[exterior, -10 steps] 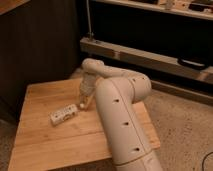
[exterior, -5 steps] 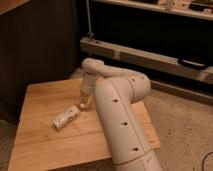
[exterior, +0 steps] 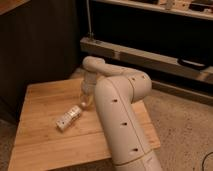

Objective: Place the bottle in the ceramic bowl

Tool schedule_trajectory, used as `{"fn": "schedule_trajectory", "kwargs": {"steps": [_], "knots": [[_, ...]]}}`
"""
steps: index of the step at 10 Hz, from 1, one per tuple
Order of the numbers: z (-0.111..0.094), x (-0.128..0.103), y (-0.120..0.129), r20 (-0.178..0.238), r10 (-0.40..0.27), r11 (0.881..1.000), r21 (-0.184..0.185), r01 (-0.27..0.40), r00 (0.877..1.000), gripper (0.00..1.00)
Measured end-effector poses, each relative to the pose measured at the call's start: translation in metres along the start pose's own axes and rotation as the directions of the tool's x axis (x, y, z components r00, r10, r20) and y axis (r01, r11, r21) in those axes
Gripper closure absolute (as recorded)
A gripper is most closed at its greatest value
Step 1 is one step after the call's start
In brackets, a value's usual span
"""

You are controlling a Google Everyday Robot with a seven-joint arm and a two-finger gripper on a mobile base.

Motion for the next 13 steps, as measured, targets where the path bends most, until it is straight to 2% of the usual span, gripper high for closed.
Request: {"fn": "schedule_trajectory", "kwargs": {"steps": [4,6,8,10,12,13], "knots": [[-0.041,0.016,-0.04,0.018,-0.032,0.997,0.072,0.031,0.999,1.0],[-0.053,0.032,-0.061,0.023,-0.062,0.992,0.11,0.059,0.998,1.0],[-0.057,0.043,-0.087,0.022,-0.07,0.989,0.129,0.067,0.997,1.0],[-0.057,0.055,-0.118,0.021,-0.076,0.989,0.132,0.073,0.997,1.0],[-0.062,0.061,-0.153,0.03,-0.054,0.994,0.1,0.051,0.998,1.0],[-0.066,0.064,-0.178,0.038,-0.038,0.997,0.072,0.035,0.999,1.0]]}}
